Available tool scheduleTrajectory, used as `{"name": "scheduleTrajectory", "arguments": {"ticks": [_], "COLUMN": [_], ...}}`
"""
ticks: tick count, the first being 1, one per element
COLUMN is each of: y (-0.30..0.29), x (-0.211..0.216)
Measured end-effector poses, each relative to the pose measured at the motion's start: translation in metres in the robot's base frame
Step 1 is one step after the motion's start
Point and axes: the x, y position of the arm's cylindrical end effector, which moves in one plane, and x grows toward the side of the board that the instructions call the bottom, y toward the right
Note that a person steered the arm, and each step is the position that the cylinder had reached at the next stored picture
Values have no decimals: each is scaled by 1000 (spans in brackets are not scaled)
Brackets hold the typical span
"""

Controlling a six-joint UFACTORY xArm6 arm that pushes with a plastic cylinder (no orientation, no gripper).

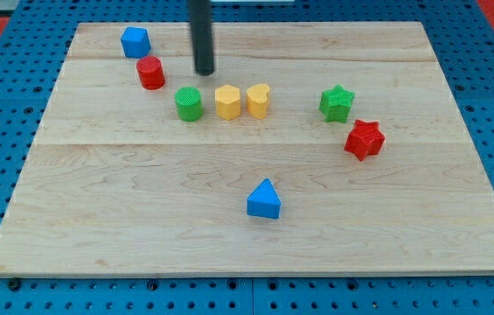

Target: Move the red star closer to the yellow hexagon

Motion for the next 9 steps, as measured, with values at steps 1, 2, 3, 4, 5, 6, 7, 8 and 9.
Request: {"name": "scheduleTrajectory", "arguments": {"ticks": [1, 2, 3, 4, 5, 6, 7, 8, 9], "y": [-33, -70, -23, 102, 250, 340, 336, 270, 190], "x": [0, 0, -1, -17, -17, 38, 106, 135, 135]}}
